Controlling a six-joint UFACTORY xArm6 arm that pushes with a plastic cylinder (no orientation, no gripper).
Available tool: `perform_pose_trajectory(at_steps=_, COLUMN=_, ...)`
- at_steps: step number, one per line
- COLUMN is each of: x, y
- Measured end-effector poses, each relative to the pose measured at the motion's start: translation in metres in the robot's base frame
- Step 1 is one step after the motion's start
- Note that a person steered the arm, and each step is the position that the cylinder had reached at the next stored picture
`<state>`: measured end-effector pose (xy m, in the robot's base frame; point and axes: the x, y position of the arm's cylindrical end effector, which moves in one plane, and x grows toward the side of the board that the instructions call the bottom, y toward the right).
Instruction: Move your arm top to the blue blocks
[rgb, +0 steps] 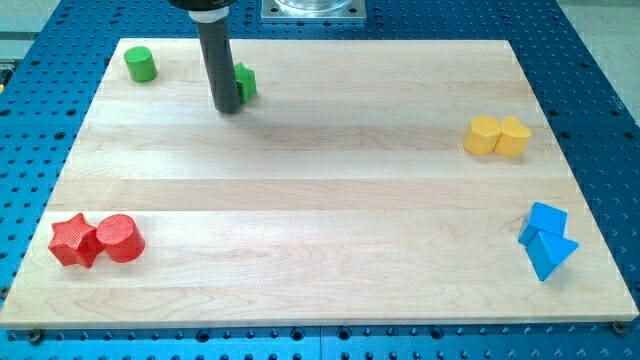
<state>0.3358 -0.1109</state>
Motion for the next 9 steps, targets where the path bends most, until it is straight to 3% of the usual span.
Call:
perform_pose_trajectory(at_steps=1, x=0.012, y=0.04)
perform_pose_trajectory(at_steps=2, x=-0.022, y=0.03)
perform_pose_trajectory(at_steps=3, x=-0.042, y=-0.033)
perform_pose_trajectory(at_steps=4, x=-0.049, y=-0.043)
perform_pose_trajectory(at_steps=5, x=-0.026, y=0.069)
perform_pose_trajectory(at_steps=7, x=0.11, y=0.229)
perform_pose_trajectory(at_steps=9, x=0.14, y=0.37)
